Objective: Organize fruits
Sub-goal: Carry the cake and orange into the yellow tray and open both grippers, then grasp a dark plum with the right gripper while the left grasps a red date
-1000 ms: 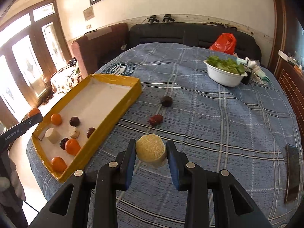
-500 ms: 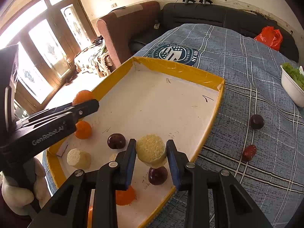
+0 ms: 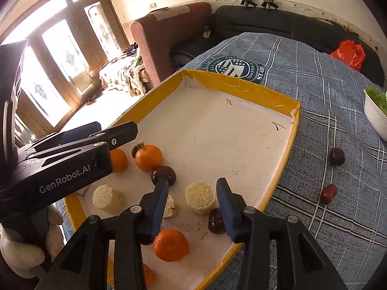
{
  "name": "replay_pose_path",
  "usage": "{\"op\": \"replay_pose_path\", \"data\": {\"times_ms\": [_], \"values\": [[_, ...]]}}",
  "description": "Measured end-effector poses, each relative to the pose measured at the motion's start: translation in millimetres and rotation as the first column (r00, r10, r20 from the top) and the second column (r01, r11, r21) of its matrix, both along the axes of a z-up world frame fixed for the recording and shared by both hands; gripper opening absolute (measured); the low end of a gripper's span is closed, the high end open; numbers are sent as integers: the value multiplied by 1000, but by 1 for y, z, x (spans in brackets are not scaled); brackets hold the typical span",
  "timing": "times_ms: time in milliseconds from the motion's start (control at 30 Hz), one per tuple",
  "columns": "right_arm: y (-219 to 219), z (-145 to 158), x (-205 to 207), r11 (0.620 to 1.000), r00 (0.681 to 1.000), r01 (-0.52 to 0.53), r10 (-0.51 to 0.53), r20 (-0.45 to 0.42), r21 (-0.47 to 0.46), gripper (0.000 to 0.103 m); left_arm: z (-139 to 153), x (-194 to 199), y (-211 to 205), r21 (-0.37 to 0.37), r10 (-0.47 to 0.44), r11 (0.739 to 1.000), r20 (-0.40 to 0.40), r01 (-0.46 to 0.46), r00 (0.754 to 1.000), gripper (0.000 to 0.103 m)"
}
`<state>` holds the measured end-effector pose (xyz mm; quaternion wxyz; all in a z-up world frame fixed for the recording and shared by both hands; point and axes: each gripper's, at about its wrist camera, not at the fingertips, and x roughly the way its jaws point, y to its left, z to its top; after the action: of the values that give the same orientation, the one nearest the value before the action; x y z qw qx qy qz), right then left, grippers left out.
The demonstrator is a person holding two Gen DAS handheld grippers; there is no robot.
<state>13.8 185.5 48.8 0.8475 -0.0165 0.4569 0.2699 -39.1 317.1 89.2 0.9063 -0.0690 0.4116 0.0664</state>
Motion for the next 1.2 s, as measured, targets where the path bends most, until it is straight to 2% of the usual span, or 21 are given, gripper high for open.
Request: {"op": "replay_pose_path", "data": {"times_ms": [233,467,733,967,1100,1200], "values": [[-18,20,-13,999,998,30,-31,46,28,61,30,-29,-7,-47,-7,999,79,11,997,74],[-49,25,-30,996,995,83,-85,54,39,63,46,-63,-37,-103,-57,992,111,69,992,77],[-114,24,-50,980,978,195,-197,68,33,63,40,-85,-84,-144,-115,981,112,131,987,77],[-192,11,-55,937,937,348,-349,32,22,64,19,-84,-115,-146,-155,976,67,164,986,77],[-215,0,-49,921,921,390,-390,3,14,64,12,-80,-128,-137,-181,973,53,187,982,77],[-217,-7,-40,920,920,392,-391,-15,12,64,9,-77,-134,-126,-197,971,50,202,979,77]]}}
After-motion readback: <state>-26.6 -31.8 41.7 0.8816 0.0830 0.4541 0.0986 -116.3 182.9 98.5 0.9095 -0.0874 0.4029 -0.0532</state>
